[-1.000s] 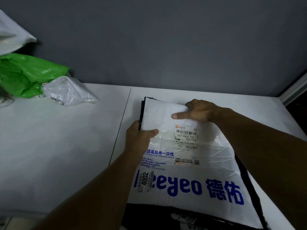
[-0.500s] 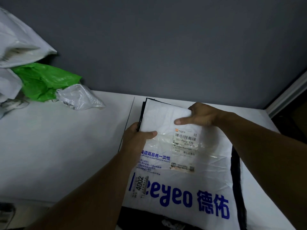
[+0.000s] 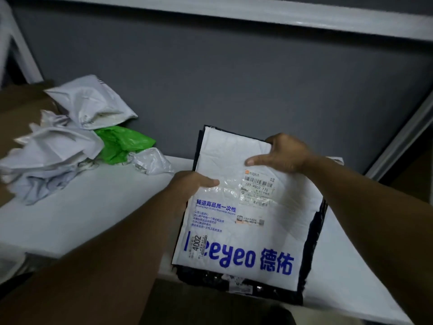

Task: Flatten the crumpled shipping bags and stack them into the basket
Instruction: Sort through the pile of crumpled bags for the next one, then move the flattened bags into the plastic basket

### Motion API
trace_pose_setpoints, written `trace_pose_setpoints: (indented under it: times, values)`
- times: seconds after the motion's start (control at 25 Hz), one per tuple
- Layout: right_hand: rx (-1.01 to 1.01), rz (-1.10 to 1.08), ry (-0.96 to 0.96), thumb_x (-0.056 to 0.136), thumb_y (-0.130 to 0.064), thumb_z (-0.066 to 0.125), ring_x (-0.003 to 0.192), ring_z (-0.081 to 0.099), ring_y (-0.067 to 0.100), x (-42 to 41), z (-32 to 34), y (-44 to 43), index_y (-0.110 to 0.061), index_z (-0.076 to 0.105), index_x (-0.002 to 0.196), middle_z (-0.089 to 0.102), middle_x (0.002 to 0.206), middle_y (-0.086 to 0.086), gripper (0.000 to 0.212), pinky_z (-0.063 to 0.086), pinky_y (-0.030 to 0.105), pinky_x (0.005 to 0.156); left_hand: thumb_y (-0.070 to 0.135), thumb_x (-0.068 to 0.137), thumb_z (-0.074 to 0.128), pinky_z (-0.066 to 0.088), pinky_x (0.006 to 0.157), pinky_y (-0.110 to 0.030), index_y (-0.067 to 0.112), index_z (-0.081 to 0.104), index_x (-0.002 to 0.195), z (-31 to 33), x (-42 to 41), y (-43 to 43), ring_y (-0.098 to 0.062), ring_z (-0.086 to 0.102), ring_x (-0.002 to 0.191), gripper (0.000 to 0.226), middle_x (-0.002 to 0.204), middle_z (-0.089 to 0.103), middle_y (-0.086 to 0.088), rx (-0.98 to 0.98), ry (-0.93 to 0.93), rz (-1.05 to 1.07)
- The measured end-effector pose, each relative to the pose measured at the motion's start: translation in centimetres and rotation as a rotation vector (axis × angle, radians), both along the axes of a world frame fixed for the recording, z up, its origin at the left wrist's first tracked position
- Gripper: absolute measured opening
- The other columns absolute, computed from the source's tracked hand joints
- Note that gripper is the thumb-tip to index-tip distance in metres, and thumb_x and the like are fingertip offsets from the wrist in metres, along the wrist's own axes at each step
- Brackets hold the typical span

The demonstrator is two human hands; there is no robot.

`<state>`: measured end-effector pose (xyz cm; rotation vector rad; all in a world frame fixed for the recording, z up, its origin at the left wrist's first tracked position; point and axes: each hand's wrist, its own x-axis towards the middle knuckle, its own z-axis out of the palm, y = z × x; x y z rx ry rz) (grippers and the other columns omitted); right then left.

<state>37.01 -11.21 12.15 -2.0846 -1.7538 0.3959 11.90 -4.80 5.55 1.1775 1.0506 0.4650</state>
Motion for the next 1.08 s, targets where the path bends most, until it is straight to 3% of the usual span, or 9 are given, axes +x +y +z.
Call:
trace_pose_setpoints:
  times: [0.12, 0.24, 0.4, 0.52, 0.76, 0.88, 1.0, 1.08]
  values:
    - [0.090, 0.020, 0.012, 0.055, -0.083, 0.073, 0.079, 0.072, 0.010, -2.7, 2.7, -0.5, -0.029, 0.071, 0.094, 0.076, 0.086, -0.009, 0.067, 0.060, 0.042, 0.081, 0.010, 0.070, 0.080, 0.057, 0.088, -0.054, -0.004, 0.070, 0.107, 1.9, -3.8, -1.8, -0.037, 0.073, 0.088, 0.041, 0.093, 0.075, -0.019, -0.018, 0.058, -0.039]
    - [0.177, 0.041, 0.026, 0.051, -0.088, 0.072, 0.087, 0.071, 0.011, -4.8, 4.9, -0.6, -0.027, 0.072, 0.102, 0.076, 0.094, -0.009, 0.079, 0.058, 0.040, 0.086, 0.009, 0.076, 0.077, 0.062, 0.072, -0.037, -0.001, 0.071, 0.104, 2.6, -7.0, -2.8, -0.023, 0.075, 0.072, 0.031, 0.078, 0.077, -0.010, 0.036, 0.078, -0.002]
    - [0.250, 0.077, 0.092, 0.064, -0.066, 0.081, 0.090, 0.069, 0.004, -8.5, 7.9, -0.6, -0.024, 0.074, 0.106, 0.074, 0.096, -0.014, 0.060, 0.052, 0.024, 0.078, 0.009, 0.076, 0.077, 0.059, 0.081, -0.047, 0.005, 0.074, 0.104, 4.2, -11.3, -3.4, -0.036, 0.074, 0.086, 0.028, 0.094, 0.076, -0.016, 0.090, 0.075, 0.027]
    - [0.251, 0.093, 0.095, 0.065, -0.062, 0.083, 0.086, 0.070, 0.005, -11.8, 9.0, 0.6, -0.024, 0.074, 0.102, 0.075, 0.093, -0.013, 0.054, 0.052, 0.025, 0.077, 0.007, 0.076, 0.078, 0.060, 0.071, -0.042, 0.006, 0.074, 0.102, 4.7, -14.3, -3.2, -0.036, 0.074, 0.080, 0.026, 0.089, 0.076, -0.017, 0.115, 0.097, 0.061]
    - [0.214, 0.126, 0.011, 0.057, -0.078, 0.075, 0.087, 0.070, 0.013, -18.1, 10.3, 3.5, -0.023, 0.073, 0.100, 0.075, 0.092, -0.007, 0.070, 0.057, 0.036, 0.086, 0.008, 0.077, 0.078, 0.061, 0.074, -0.046, 0.005, 0.073, 0.101, 5.6, -20.2, -2.6, -0.036, 0.074, 0.077, 0.025, 0.085, 0.076, -0.017, 0.148, 0.093, 0.203]
    - [0.176, 0.190, -0.031, 0.051, -0.090, 0.063, 0.097, 0.068, 0.020, -21.6, 10.8, 4.5, -0.023, 0.070, 0.111, 0.073, 0.105, -0.004, 0.090, 0.054, 0.039, 0.094, 0.005, 0.074, 0.077, 0.061, 0.076, -0.049, 0.004, 0.073, 0.100, 5.7, -23.1, -2.6, -0.036, 0.074, 0.075, 0.026, 0.083, 0.076, -0.017, 0.164, 0.088, 0.296]
    - [0.126, 0.258, -0.059, 0.053, -0.088, 0.058, 0.106, 0.065, 0.023, -25.2, 11.5, 5.4, -0.022, 0.067, 0.120, 0.070, 0.116, -0.001, 0.094, 0.051, 0.039, 0.099, 0.002, 0.073, 0.079, 0.061, 0.069, -0.043, 0.002, 0.073, 0.093, 6.1, -26.4, -2.5, -0.033, 0.073, 0.065, 0.021, 0.074, 0.075, -0.014, 0.187, 0.100, 0.424]
    - [0.106, 0.310, -0.069, 0.053, -0.091, 0.056, 0.106, 0.065, 0.023, -27.8, 12.1, 5.8, -0.023, 0.065, 0.122, 0.069, 0.118, 0.000, 0.097, 0.050, 0.040, 0.100, 0.003, 0.072, 0.081, 0.061, 0.072, -0.044, 0.000, 0.072, 0.091, 6.5, -28.8, -2.5, -0.032, 0.073, 0.066, 0.021, 0.073, 0.075, -0.014, 0.197, 0.130, 0.491]
